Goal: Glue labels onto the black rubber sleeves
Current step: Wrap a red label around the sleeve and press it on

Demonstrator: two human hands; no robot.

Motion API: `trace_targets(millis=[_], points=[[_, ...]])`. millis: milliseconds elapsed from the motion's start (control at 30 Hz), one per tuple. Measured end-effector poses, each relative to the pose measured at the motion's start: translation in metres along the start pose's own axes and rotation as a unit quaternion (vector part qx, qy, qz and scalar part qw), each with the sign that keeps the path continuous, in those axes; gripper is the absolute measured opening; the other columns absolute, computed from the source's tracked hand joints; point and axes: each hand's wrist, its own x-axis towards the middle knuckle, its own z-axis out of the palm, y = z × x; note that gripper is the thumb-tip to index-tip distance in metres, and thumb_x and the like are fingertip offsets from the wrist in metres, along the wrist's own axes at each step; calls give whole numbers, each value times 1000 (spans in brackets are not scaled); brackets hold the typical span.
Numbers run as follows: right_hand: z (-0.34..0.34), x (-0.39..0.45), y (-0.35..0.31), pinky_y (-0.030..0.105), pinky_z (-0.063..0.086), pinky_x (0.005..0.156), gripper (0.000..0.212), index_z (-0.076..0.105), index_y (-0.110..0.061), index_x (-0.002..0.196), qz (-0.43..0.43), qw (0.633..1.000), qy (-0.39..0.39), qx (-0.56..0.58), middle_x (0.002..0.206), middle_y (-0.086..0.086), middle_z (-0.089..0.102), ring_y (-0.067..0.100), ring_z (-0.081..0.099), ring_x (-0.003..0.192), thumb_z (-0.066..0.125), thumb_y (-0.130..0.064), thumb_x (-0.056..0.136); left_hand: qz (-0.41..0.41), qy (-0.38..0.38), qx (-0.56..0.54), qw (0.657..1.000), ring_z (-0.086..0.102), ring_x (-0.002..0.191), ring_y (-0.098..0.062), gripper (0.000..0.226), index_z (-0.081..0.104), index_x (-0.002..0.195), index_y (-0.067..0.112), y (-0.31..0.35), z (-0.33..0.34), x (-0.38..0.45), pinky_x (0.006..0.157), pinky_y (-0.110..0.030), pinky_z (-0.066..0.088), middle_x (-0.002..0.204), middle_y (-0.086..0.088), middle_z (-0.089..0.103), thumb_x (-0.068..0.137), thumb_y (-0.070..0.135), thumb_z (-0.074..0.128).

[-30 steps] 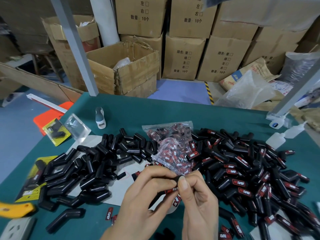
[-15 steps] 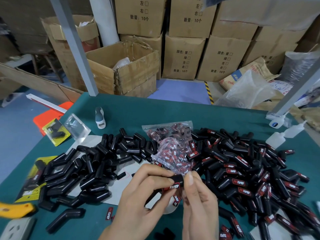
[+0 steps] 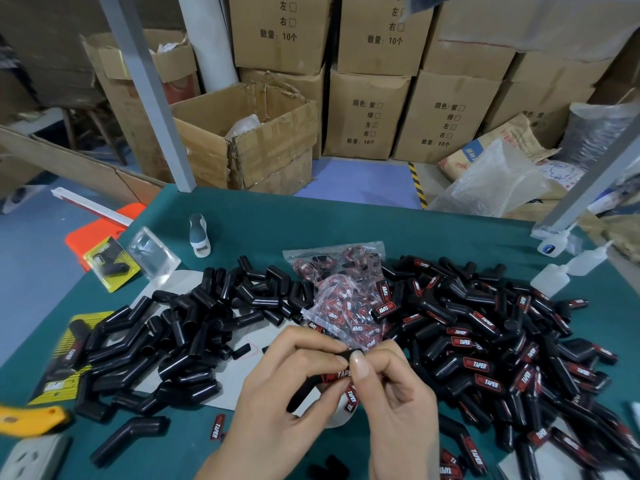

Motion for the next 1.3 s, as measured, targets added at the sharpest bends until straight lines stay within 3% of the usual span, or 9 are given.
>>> trace_targets(millis=[100, 200, 400, 500, 600, 767, 900, 1133, 1300], points=[[0, 0, -1, 24, 37, 63, 36, 68, -17, 65, -2, 1000, 3, 1, 73, 8, 44, 15, 42, 67, 76, -48, 81, 2, 1, 2, 1000, 69, 99, -9, 20, 69, 105, 23, 0, 0, 0, 83, -14, 53, 114, 10, 64, 89, 12, 74], [0, -1, 0, 25, 38, 64, 35, 69, -15, 66, 0, 1000, 5, -10, 74, 9, 44, 17, 43, 67, 74, -46, 82, 2, 5, 6, 1000, 69, 101, -9, 20, 69, 105, 23, 0, 0, 0, 84, -14, 52, 114, 10, 64, 89, 13, 75], [2, -1, 2, 28, 37, 64, 61, 66, -18, 64, 8, 1000, 18, -14, 72, 3, 46, 11, 43, 66, 68, -75, 82, -10, 6, 8, 1000, 69, 102, -11, 19, 69, 105, 26, -3, -2, -1, 84, -17, 53, 115, 13, 66, 90, 17, 75], [-1, 2, 0, 22, 40, 65, 65, 80, -22, 77, 27, 1000, 2, -7, 73, -1, 52, 5, 48, 67, 59, -84, 82, -77, 14, -59, 995, 71, 93, -19, 16, 72, 105, 28, -6, -5, -2, 69, -30, 60, 114, 9, 68, 91, 20, 75], [-3, 6, -4, 18, 46, 71, 50, 80, -28, 84, -5, 999, -44, -30, 82, 1, 58, 8, 56, 75, 67, -76, 82, -140, 8, -110, 984, 72, 93, -27, 17, 76, 108, 30, -11, -10, -3, 67, -41, 63, 119, 4, 68, 93, 23, 73], [-6, 7, -6, 19, 43, 64, 26, 77, -22, 74, -42, 997, 6, -59, 76, -3, 55, 7, 53, 69, 79, -46, 84, -159, -17, -102, 982, 69, 107, -38, 34, 69, 127, 30, -15, -8, -9, 77, -57, 62, 130, -3, 63, 94, 22, 70], [-9, 5, -5, 25, 43, 62, 22, 77, -21, 77, -52, 996, 17, -64, 78, 0, 55, 10, 54, 69, 73, -40, 88, -111, 13, -78, 991, 70, 106, -37, 34, 65, 120, 37, -15, -3, -13, 73, -54, 63, 125, -2, 67, 93, 17, 69], [-6, 3, -8, 16, 42, 66, 27, 74, -24, 80, -58, 997, -5, -53, 79, -8, 52, 6, 52, 69, 60, -42, 95, -69, 28, -26, 997, 72, 100, -30, 27, 68, 116, 36, -12, -3, -9, 70, -47, 63, 123, 5, 66, 94, 20, 71], [-1, 1, -12, 17, 39, 69, 53, 68, -23, 75, -24, 997, -47, -59, 80, -8, 49, 4, 48, 71, 56, -71, 93, -47, 49, -22, 997, 72, 94, -23, 14, 74, 107, 26, -10, -3, -5, 69, -34, 63, 117, 6, 68, 94, 20, 73]])
